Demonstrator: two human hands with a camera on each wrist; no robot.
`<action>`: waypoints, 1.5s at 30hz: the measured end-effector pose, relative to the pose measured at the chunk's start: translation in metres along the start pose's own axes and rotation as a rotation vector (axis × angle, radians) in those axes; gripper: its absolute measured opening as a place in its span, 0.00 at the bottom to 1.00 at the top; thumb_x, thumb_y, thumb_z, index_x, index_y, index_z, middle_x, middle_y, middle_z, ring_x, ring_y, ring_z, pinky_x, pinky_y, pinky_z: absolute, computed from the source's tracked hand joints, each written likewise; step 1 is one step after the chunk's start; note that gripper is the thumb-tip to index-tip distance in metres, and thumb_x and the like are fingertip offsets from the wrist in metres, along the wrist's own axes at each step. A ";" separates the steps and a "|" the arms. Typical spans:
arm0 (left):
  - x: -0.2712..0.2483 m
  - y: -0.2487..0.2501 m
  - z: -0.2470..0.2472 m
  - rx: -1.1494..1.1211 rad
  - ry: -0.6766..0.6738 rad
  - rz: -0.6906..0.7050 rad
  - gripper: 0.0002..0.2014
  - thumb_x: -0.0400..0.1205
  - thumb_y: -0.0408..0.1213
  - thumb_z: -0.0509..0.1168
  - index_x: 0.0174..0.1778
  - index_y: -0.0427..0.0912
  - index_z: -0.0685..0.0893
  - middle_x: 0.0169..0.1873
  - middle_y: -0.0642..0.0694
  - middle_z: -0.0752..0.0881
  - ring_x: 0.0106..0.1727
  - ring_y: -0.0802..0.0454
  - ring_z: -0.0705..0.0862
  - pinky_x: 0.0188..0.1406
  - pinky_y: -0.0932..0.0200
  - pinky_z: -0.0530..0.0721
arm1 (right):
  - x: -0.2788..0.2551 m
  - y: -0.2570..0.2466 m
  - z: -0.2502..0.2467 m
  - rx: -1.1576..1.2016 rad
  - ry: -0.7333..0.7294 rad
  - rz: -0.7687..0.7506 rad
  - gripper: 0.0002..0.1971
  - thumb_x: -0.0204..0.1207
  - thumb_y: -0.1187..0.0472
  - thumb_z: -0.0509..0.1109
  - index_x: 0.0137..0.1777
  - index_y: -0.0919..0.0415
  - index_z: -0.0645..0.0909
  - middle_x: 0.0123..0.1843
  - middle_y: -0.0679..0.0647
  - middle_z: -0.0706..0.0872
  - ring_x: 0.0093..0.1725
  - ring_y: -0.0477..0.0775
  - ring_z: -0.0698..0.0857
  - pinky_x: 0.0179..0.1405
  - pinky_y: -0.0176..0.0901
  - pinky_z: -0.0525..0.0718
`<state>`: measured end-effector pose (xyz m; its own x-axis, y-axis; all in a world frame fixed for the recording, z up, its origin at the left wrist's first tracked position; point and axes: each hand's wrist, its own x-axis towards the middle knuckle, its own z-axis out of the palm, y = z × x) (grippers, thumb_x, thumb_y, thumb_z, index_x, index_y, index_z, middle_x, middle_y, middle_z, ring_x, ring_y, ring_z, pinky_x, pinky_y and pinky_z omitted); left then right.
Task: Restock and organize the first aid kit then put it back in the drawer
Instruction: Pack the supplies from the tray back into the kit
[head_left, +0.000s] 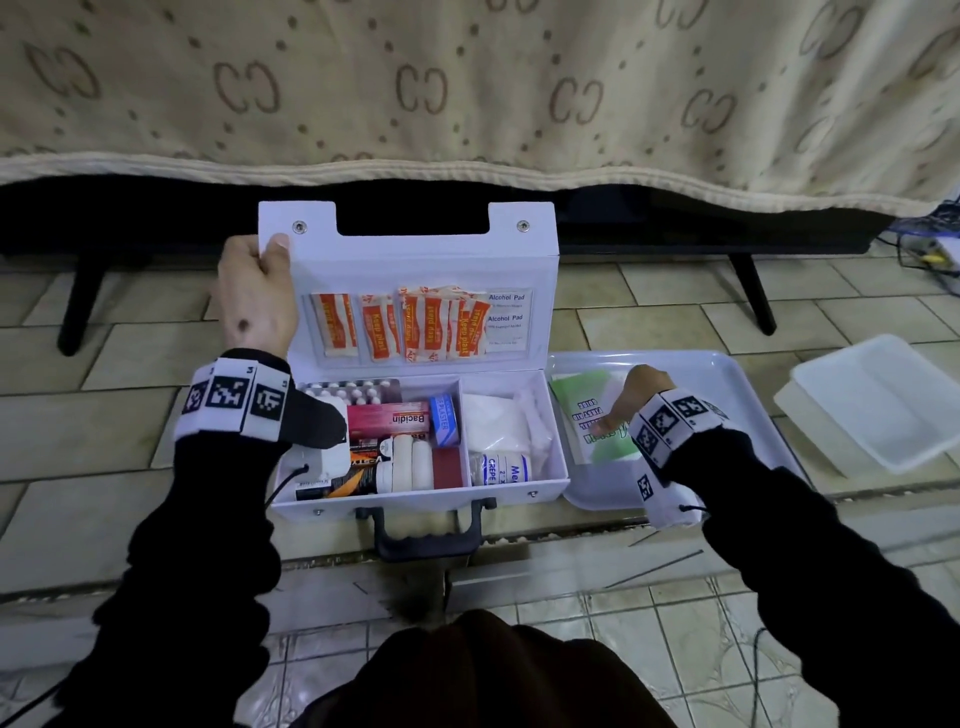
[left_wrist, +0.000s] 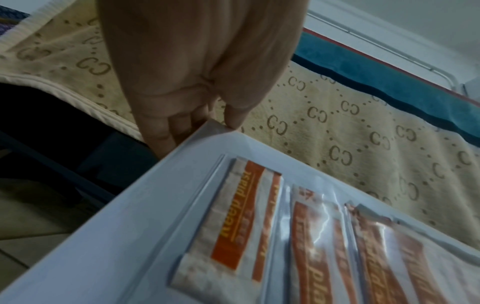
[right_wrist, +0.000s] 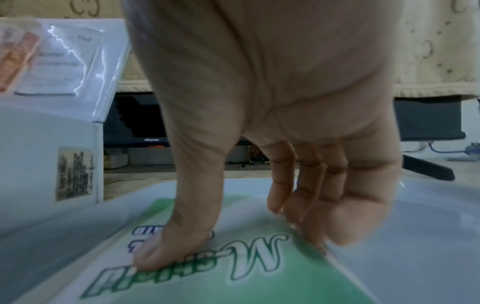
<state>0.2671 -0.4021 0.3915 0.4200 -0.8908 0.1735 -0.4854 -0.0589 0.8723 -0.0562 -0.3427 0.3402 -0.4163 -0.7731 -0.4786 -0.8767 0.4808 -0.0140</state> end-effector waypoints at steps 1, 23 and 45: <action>-0.001 0.000 0.001 -0.021 0.014 0.014 0.17 0.87 0.44 0.53 0.62 0.34 0.74 0.48 0.45 0.75 0.48 0.51 0.74 0.43 0.63 0.69 | 0.001 -0.001 0.001 -0.015 0.000 0.008 0.30 0.56 0.46 0.84 0.46 0.68 0.77 0.43 0.58 0.83 0.44 0.55 0.81 0.45 0.42 0.81; -0.025 0.001 -0.009 0.027 -0.256 0.200 0.11 0.71 0.41 0.76 0.48 0.53 0.85 0.72 0.44 0.65 0.75 0.48 0.67 0.69 0.63 0.69 | -0.016 -0.040 -0.091 1.483 -0.253 -0.449 0.19 0.78 0.58 0.63 0.68 0.62 0.76 0.60 0.58 0.87 0.53 0.57 0.87 0.47 0.50 0.87; -0.079 0.034 0.027 0.692 -0.371 0.627 0.22 0.79 0.38 0.64 0.70 0.37 0.75 0.72 0.38 0.69 0.75 0.40 0.66 0.68 0.45 0.68 | -0.016 -0.031 -0.079 1.600 -0.289 -0.578 0.13 0.81 0.58 0.59 0.64 0.58 0.77 0.57 0.56 0.85 0.54 0.56 0.85 0.55 0.58 0.84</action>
<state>0.1960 -0.3457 0.3950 -0.2728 -0.9279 0.2540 -0.9254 0.3253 0.1946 -0.0419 -0.3779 0.4174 0.0519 -0.9730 -0.2249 0.2804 0.2304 -0.9318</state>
